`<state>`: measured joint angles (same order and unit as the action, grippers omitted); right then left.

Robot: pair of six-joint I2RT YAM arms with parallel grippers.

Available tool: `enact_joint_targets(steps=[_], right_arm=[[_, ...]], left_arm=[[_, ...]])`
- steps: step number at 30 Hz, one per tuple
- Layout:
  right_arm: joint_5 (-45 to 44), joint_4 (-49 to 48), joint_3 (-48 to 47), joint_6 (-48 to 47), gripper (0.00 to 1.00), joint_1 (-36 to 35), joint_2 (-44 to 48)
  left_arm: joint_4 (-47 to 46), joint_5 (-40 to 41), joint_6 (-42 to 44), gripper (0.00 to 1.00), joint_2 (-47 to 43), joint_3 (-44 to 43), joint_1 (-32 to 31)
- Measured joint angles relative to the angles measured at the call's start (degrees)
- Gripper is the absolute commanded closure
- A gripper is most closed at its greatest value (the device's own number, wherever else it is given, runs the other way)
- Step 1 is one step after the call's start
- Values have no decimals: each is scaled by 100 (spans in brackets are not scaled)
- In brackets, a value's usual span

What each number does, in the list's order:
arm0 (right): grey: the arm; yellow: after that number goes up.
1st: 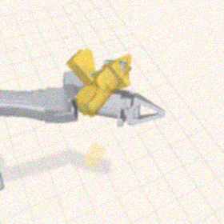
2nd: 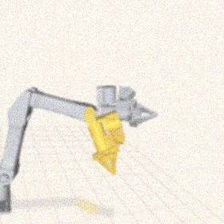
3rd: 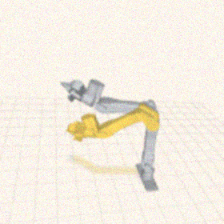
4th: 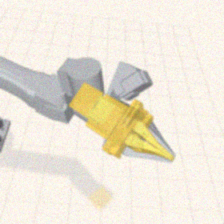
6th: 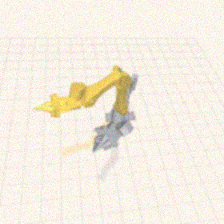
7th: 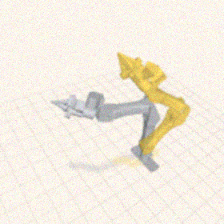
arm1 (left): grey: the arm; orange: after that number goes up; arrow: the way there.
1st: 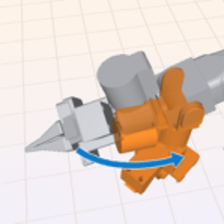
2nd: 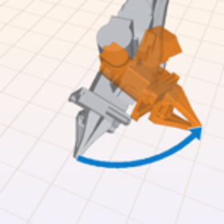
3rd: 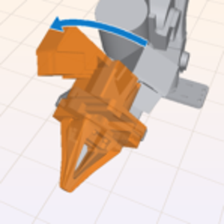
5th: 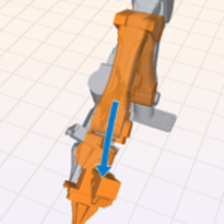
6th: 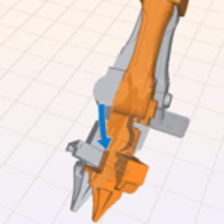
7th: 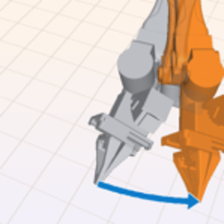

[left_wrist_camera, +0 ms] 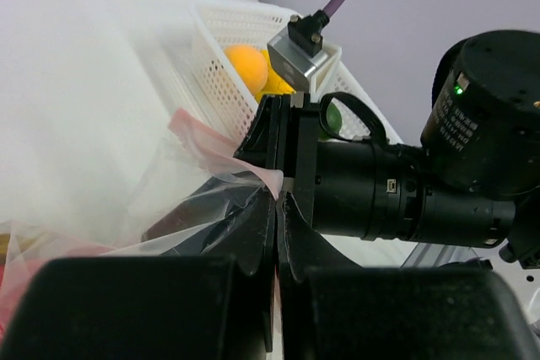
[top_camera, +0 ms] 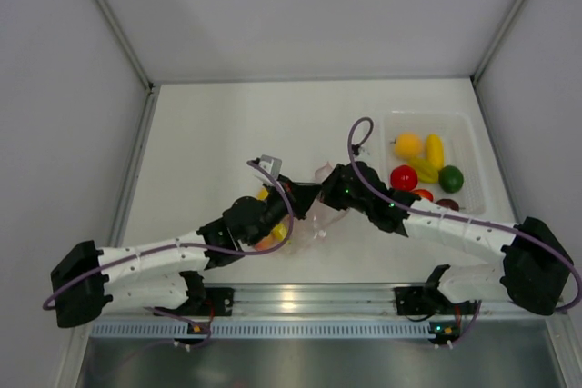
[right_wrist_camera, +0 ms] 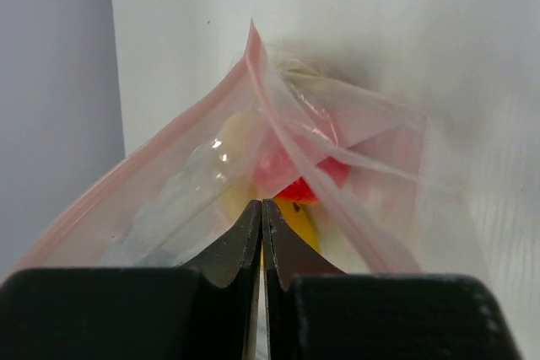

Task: Open the zip-top bag and remove the fake food
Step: Pick up the fake fruit from the zipper food storage bag.

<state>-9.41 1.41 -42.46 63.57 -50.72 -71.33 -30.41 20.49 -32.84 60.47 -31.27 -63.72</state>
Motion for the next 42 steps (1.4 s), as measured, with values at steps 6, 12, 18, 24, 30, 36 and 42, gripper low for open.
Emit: enact_joint_targets(steps=[6, 12, 18, 24, 30, 36, 42], right_arm=[[-103, 129, 203, -289, 99, -2, 72], [-428, 457, 509, -522, 100, -2, 369], [-671, 483, 874, -551, 100, -11, 776], [-791, 505, 903, -619, 100, -11, 1073], [-769, 560, 737, -901, 99, -44, 999], [-793, 518, 258, -1147, 99, -216, 787], [-765, 407, -96, -1467, 100, -476, 269]], left_arm=[[4, 173, 201, 100, -273, 0, -9], [85, 175, 398, 100, -376, -2, -15], [225, 236, 450, 100, -603, 28, -66], [256, 240, 428, 100, -704, 107, -83], [186, 72, 343, 100, -417, 59, -72], [166, 15, 264, 100, -219, -39, -57], [166, 15, 251, 100, -173, -83, -50]])
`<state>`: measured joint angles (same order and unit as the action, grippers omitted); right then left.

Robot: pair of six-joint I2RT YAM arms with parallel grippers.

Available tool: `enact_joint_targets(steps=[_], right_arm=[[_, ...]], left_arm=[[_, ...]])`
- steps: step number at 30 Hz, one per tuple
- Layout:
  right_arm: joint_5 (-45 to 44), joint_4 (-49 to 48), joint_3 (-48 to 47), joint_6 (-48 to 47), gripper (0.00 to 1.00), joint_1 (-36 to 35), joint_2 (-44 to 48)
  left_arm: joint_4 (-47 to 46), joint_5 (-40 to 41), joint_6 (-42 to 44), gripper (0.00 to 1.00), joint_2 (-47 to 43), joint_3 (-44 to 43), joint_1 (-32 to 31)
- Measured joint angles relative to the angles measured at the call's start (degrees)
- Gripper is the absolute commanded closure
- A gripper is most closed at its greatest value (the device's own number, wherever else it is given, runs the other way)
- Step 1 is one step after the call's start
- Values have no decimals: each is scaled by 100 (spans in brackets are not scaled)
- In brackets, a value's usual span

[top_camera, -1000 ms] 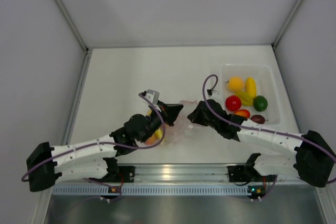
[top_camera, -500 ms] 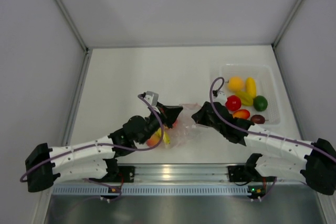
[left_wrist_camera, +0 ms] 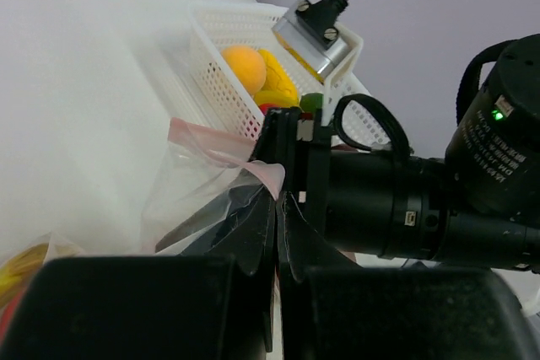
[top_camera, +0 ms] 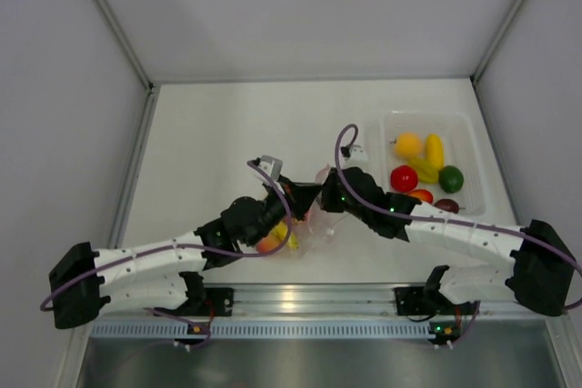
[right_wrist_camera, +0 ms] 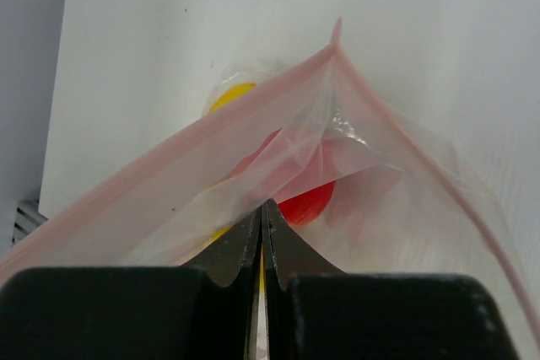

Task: Open the zip-top bag and remove the fake food
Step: Pick up the fake fruit from the zipper food storage bag.

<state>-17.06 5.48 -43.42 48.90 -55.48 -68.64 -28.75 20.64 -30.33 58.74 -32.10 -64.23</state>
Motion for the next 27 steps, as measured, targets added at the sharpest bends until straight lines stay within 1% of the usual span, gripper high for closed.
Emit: enact_joint_targets(steps=[6, 11, 15, 22, 27], right_arm=[[107, -9, -407, -142, 100, -181, -667], [66, -28, -431, 83, 99, -284, -841], [-223, -87, -428, 396, 98, -461, -990], [-520, -527, -363, 671, 93, -605, -1182], [-601, -892, -155, 719, 98, -678, -1217]], left_arm=[[50, 157, 24, 100, 4, -4, 70], [107, 330, 26, 100, 4, -4, 85], [227, 442, 24, 100, -35, -2, 85], [415, 498, 138, 100, -138, 2, 94], [551, 468, 184, 100, -136, 7, 87]])
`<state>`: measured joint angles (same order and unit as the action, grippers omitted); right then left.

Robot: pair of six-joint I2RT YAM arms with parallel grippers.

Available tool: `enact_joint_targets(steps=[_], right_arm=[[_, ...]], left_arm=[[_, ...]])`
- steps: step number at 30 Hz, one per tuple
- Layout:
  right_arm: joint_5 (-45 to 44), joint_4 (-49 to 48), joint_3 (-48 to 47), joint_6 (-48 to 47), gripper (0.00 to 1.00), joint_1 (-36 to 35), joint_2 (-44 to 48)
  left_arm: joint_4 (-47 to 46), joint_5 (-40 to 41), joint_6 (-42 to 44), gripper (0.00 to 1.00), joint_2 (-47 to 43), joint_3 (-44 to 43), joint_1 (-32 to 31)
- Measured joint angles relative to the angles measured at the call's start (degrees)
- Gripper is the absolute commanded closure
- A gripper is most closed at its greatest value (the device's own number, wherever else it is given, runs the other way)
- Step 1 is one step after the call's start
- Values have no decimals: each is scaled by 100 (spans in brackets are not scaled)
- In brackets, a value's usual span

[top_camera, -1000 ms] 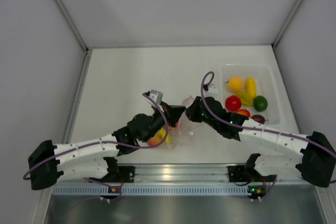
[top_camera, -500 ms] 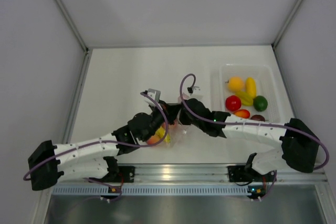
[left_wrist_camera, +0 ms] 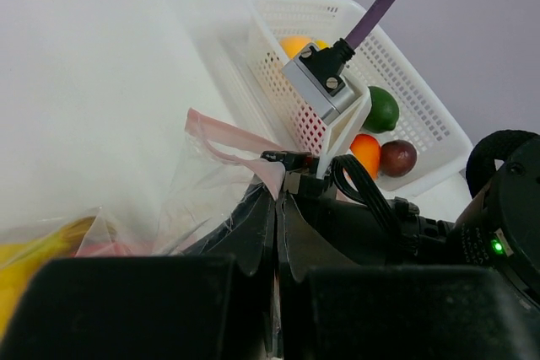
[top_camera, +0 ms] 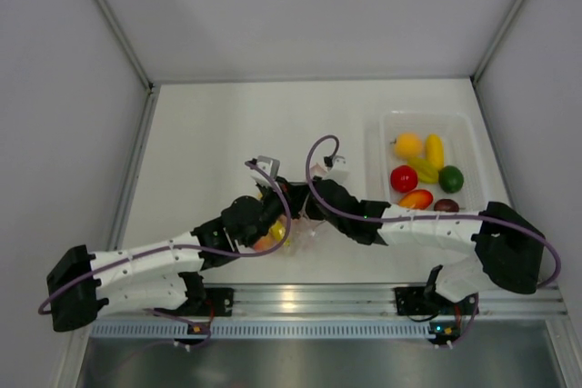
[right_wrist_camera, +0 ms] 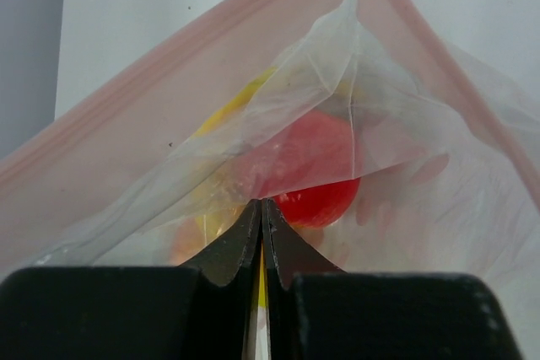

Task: Open the zip-top bag and remove the fake food
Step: Pick up the fake fruit from the zipper food storage bag.

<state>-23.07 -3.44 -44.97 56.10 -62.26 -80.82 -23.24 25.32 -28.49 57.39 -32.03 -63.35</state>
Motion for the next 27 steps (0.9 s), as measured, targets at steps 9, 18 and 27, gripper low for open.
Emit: enact_joint_targets(steps=[9, 18, 27], right_arm=[[-225, -428, 573, -133, 100, -339, 409], [-190, -79, 295, -262, 100, -533, 142], [68, -372, 256, -289, 100, -380, -199]], left_arm=[[144, -168, 24, 100, -22, 2, -160], [28, -4, -68, 100, -28, -2, -15], [321, 291, -46, 100, -52, -2, -11]])
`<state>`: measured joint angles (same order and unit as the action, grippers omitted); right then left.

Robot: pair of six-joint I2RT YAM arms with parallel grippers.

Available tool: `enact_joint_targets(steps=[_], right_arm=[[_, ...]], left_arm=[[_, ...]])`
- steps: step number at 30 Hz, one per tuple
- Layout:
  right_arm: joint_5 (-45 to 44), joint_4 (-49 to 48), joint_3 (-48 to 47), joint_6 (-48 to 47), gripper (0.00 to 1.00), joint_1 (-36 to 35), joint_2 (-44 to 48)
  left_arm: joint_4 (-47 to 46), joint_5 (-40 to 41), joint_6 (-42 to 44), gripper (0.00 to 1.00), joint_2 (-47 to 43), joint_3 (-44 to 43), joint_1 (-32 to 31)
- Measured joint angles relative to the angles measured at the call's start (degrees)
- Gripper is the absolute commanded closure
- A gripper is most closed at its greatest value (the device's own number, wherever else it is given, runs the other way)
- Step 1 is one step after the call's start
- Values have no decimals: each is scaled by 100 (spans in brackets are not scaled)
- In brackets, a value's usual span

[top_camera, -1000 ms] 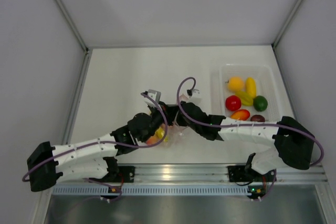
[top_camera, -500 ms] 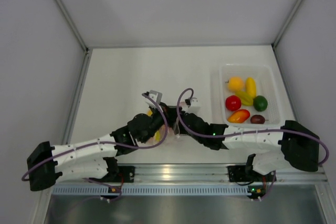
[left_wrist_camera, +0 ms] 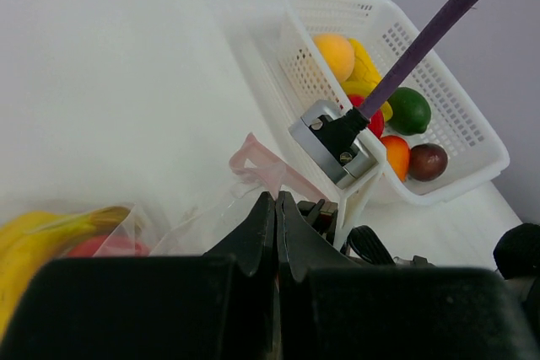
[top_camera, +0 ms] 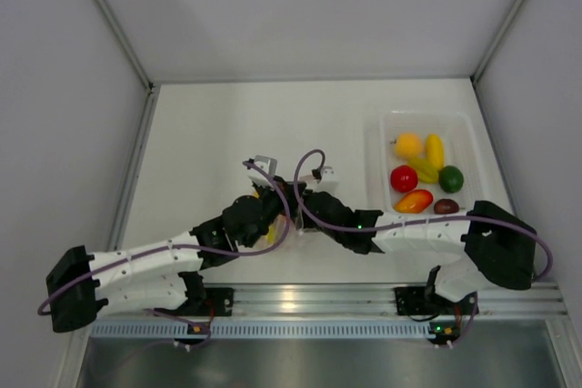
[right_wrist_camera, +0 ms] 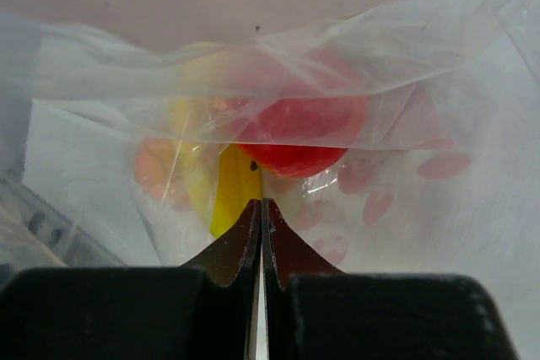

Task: Open the zip-top bag and remove the fake food
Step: Pick up the fake fruit from the zipper food storage bag.

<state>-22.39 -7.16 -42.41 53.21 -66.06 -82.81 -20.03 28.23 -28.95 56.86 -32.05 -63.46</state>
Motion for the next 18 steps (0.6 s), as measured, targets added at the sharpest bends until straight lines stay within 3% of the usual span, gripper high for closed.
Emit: enact_joint_targets(steps=[6, 18], right_arm=[[299, -103, 22, -59, 100, 188, -94], [354, -273, 531, -122, 100, 450, 205]], left_arm=[[243, 107, 50, 100, -11, -96, -20], [341, -708, 26, 100, 136, -916, -345]])
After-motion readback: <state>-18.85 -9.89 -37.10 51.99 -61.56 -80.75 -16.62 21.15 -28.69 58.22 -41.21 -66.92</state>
